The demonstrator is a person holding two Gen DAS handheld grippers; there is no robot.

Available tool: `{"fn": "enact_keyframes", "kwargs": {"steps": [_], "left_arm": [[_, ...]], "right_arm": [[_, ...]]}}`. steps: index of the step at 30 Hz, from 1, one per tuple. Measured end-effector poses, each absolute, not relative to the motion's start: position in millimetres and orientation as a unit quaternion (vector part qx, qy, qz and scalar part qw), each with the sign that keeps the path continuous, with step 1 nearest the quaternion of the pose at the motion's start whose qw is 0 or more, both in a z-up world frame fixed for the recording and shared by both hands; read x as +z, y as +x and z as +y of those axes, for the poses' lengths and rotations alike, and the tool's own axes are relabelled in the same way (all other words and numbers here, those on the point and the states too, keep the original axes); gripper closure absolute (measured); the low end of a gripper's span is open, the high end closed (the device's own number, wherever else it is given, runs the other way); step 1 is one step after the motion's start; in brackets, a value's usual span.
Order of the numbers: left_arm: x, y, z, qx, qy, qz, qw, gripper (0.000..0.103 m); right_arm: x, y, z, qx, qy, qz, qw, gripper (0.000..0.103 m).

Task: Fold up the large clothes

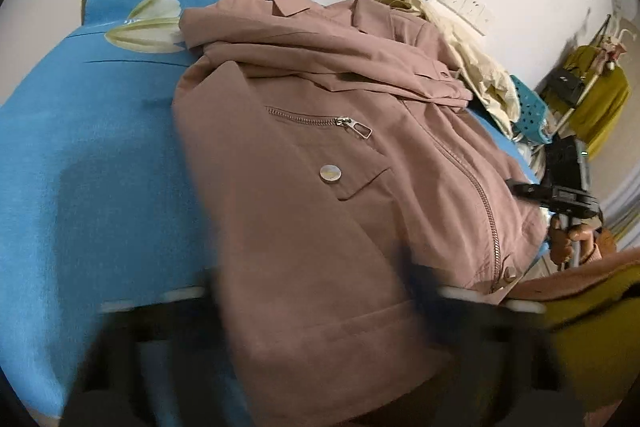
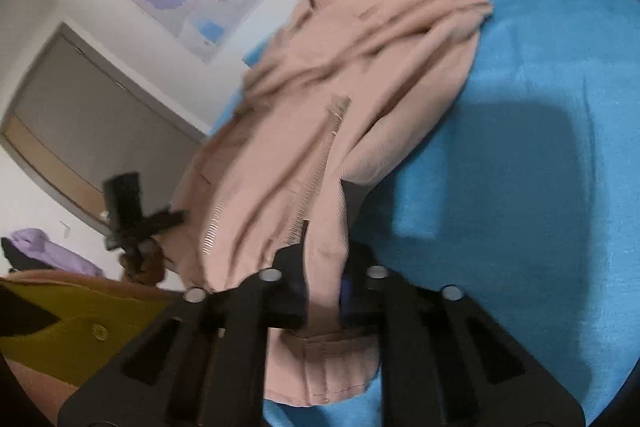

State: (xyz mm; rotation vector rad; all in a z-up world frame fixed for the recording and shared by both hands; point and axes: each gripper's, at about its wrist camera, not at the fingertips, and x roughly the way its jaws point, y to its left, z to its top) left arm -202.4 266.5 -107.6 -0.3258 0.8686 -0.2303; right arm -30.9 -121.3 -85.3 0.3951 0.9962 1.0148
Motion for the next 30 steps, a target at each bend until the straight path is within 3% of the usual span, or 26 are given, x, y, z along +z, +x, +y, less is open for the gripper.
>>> {"fn": "enact_keyframes", "kwargs": {"steps": [1,2,8,12,14,15,16,17,19,20,21,26,27,28,29,30], "left_arm": [[-107,-200,268,-0.096,-0.166,0.425,0.885,0.087],[-105,-200,272,-0.087,-0.175,0.425,0.884,0.096],[-61,-229,293,-0.105,-0.211,0.351,0.906,0.098],[-81,-233,287,-0.106,-0.201,0.389,0.893,0.095],[-100,-232,287,-0.101,-0.208,0.413,0.881,0.087],[-103,-232,289,-0.098,-0.21,0.416,0.88,0.086],[-106,-232,292,-0.092,-0.214,0.415,0.879,0.077],[-107,-233,294,-0.087,-0.214,0.416,0.879,0.063],[-106,-234,298,-0.093,-0.222,0.417,0.876,0.049],[-105,-235,298,-0.099,-0.222,0.418,0.876,0.038],[-103,-235,295,-0.104,-0.214,0.421,0.875,0.032],[-102,-236,266,-0.119,-0.173,0.429,0.878,0.029],[-103,-235,262,-0.118,-0.172,0.43,0.879,0.03],[-103,-235,262,-0.116,-0.174,0.429,0.879,0.038],[-103,-233,263,-0.114,-0.182,0.431,0.877,0.062],[-103,-231,264,-0.107,-0.191,0.435,0.874,0.075]], "right_arm": [[-78,-33,-125,0.473,0.198,0.44,0.737,0.094],[-68,-36,-129,0.481,0.208,0.421,0.74,0.095],[-7,-65,-156,0.514,0.216,0.329,0.762,0.097],[-23,-74,-152,0.514,0.201,0.363,0.751,0.097],[-44,-72,-151,0.49,0.191,0.399,0.751,0.096],[-55,-71,-153,0.483,0.195,0.415,0.746,0.09],[-63,-71,-154,0.478,0.197,0.425,0.743,0.087],[-70,-71,-157,0.47,0.2,0.433,0.743,0.086],[-80,-72,-161,0.467,0.206,0.445,0.735,0.066],[-80,-74,-161,0.465,0.198,0.447,0.738,0.052],[-81,-76,-161,0.461,0.188,0.45,0.742,0.048],[-83,-84,-152,0.48,0.167,0.45,0.734,0.048],[-84,-84,-148,0.482,0.166,0.45,0.733,0.058],[-85,-84,-144,0.492,0.171,0.449,0.726,0.067],[-85,-83,-142,0.5,0.18,0.448,0.719,0.08],[-83,-83,-140,0.505,0.186,0.445,0.716,0.082]]}}
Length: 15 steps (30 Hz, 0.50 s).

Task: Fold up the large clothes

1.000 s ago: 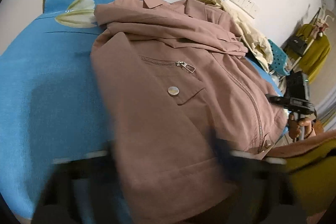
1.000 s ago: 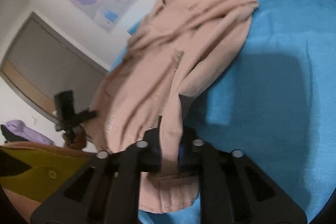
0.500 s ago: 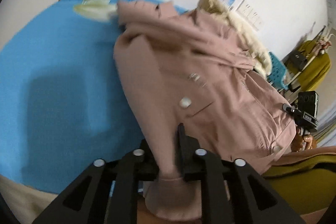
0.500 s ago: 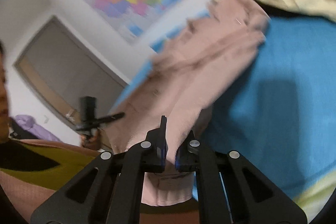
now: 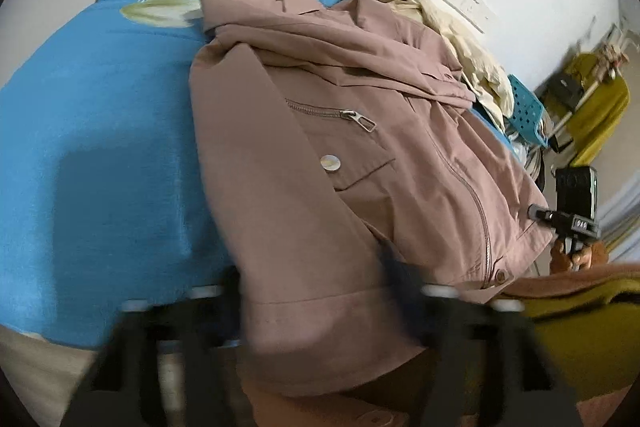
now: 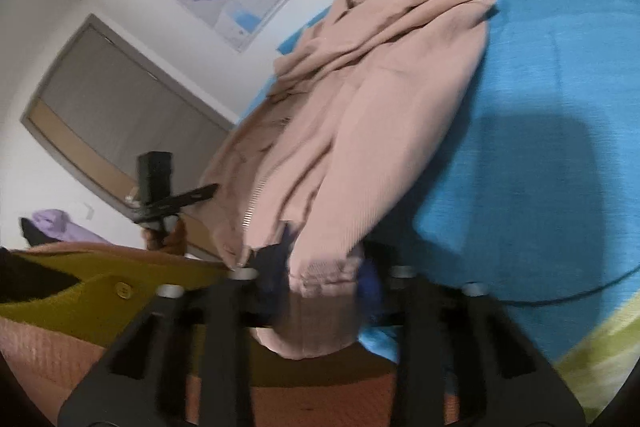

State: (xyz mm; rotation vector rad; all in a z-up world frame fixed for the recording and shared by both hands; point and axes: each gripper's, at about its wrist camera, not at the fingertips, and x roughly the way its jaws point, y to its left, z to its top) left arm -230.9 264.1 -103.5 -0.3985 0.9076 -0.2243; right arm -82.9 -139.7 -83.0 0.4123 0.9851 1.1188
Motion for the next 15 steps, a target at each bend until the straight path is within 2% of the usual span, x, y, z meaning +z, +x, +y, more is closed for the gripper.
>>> {"fn": "enact_keyframes", "kwargs": {"steps": [1,5,15], "left_arm": [[-103,-230,266,-0.103,-0.197,0.435,0.873,0.09],[-76,-233,277,-0.108,-0.228,0.388,0.886,0.098],[-5,-203,301,-0.107,-0.232,0.337,0.906,0.098]], "right_arm": [[-80,-84,-138,0.511,0.188,0.439,0.714,0.082],[-50,-79,-140,0.537,0.219,0.396,0.712,0.083],[16,-20,-132,0.536,0.258,0.331,0.732,0.084]]}}
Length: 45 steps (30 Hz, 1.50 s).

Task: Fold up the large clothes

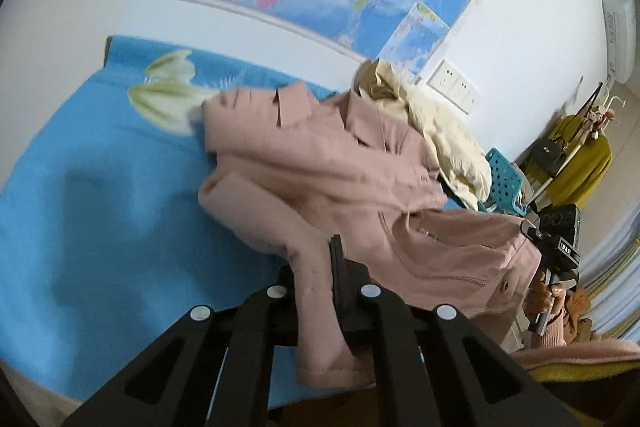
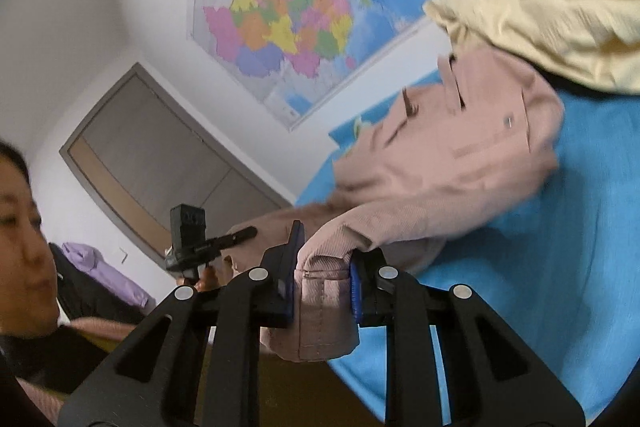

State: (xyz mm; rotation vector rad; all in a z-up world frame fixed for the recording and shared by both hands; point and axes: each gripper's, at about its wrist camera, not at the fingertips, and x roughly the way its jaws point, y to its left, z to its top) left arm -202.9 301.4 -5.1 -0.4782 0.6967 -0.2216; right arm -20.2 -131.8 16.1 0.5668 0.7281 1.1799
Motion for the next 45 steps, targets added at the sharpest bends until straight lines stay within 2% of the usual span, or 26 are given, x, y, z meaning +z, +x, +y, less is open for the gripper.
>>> {"fn": "enact_keyframes", "kwargs": {"steps": [11,17,24,28,32,33,34,36,37,38,39,40,41,45], "left_arm": [[51,-116,329,-0.104,-0.208,0.336,0.913,0.097],[64,-49,347,-0.083,-0.208,0.353,0.908,0.097],[42,33,362,-0.041,-0.211,0.401,0.89,0.096],[13,76,369,-0.008,-0.205,0.443,0.873,0.094],[-23,106,379,0.02,-0.216,0.483,0.848,0.092],[-28,110,381,0.022,-0.218,0.486,0.846,0.092],[-33,112,382,0.017,-0.22,0.492,0.842,0.089],[-33,110,382,0.008,-0.223,0.487,0.845,0.081],[-29,106,383,-0.002,-0.225,0.478,0.849,0.072],[-22,99,383,-0.01,-0.226,0.462,0.858,0.057],[-15,94,381,-0.006,-0.222,0.448,0.866,0.048],[-4,84,381,0.008,-0.21,0.422,0.882,0.034],[6,73,379,0.014,-0.195,0.393,0.898,0.028],[31,47,351,-0.012,-0.129,0.337,0.933,0.026]], "right_arm": [[62,63,-112,0.512,0.262,0.31,0.757,0.084],[65,127,-88,0.482,0.268,0.332,0.765,0.083],[32,203,-59,0.409,0.268,0.394,0.778,0.083],[6,234,-48,0.363,0.262,0.433,0.782,0.081],[-2,248,-38,0.346,0.238,0.447,0.79,0.073],[-2,248,-36,0.346,0.232,0.447,0.792,0.067],[0,248,-35,0.35,0.23,0.445,0.791,0.062],[5,244,-35,0.362,0.23,0.436,0.791,0.044],[8,242,-35,0.364,0.227,0.432,0.794,0.041],[13,236,-35,0.366,0.215,0.424,0.8,0.039],[19,229,-34,0.37,0.203,0.414,0.806,0.036],[24,224,-33,0.371,0.193,0.406,0.813,0.035],[30,214,-32,0.369,0.174,0.392,0.825,0.033],[47,174,-8,0.382,0.074,0.339,0.857,0.028]]}}
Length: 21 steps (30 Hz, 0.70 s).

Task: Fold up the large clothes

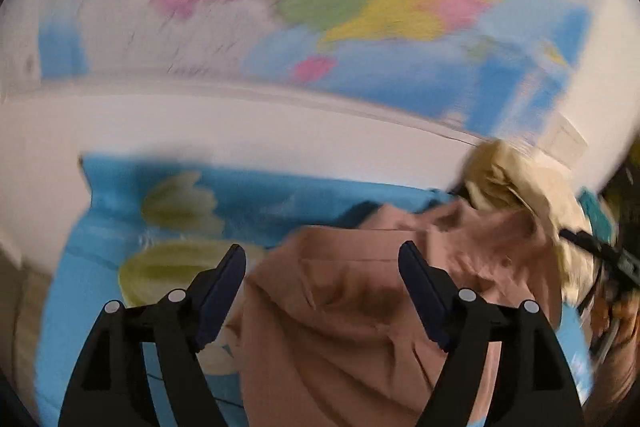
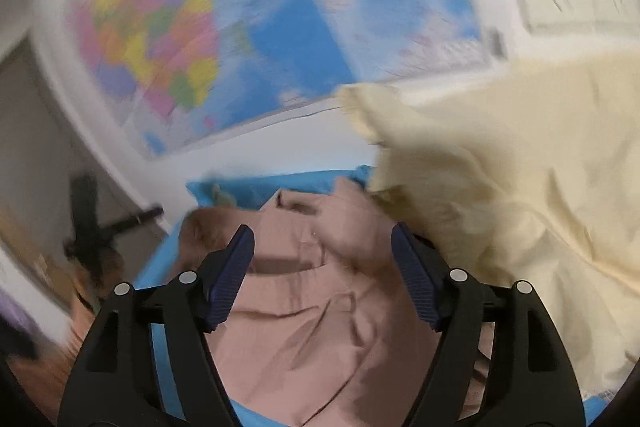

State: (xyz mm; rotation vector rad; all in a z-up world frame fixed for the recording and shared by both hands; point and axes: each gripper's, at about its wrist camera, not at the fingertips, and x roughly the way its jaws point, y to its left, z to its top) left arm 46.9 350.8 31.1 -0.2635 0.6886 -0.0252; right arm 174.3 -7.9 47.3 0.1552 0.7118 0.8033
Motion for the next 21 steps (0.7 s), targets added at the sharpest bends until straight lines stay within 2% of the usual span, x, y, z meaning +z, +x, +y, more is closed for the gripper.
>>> {"fn": "enact_keyframes", "kwargs": {"steps": [4,8,10,11,12,14,15,16,21], "left_arm": [[16,49,276,-0.048,0.054,0.347,0.935,0.023],[-15,69,237,-0.063,0.128,0.376,0.915,0.024],[-29,82,233,-0.062,0.139,0.396,0.906,0.026],[-35,90,235,-0.067,0.129,0.412,0.899,0.028],[-39,94,237,-0.068,0.121,0.42,0.897,0.033],[-44,102,246,-0.076,0.091,0.437,0.892,0.07],[-43,106,253,-0.075,0.069,0.443,0.891,0.08],[-42,107,256,-0.072,0.055,0.443,0.892,0.095],[-1,101,278,-0.054,-0.007,0.376,0.925,0.095]], "right_arm": [[26,150,49,0.413,-0.056,0.349,0.84,0.025],[-10,148,95,0.411,-0.139,0.366,0.823,0.025],[-29,157,107,0.417,-0.142,0.397,0.805,0.031],[-36,163,112,0.418,-0.137,0.411,0.798,0.04],[-43,167,114,0.42,-0.136,0.419,0.794,0.064],[-43,169,115,0.427,-0.138,0.416,0.791,0.093],[-39,171,112,0.427,-0.129,0.41,0.796,0.096],[-33,173,111,0.428,-0.122,0.404,0.799,0.097],[27,176,93,0.413,-0.088,0.321,0.848,0.098]]}}
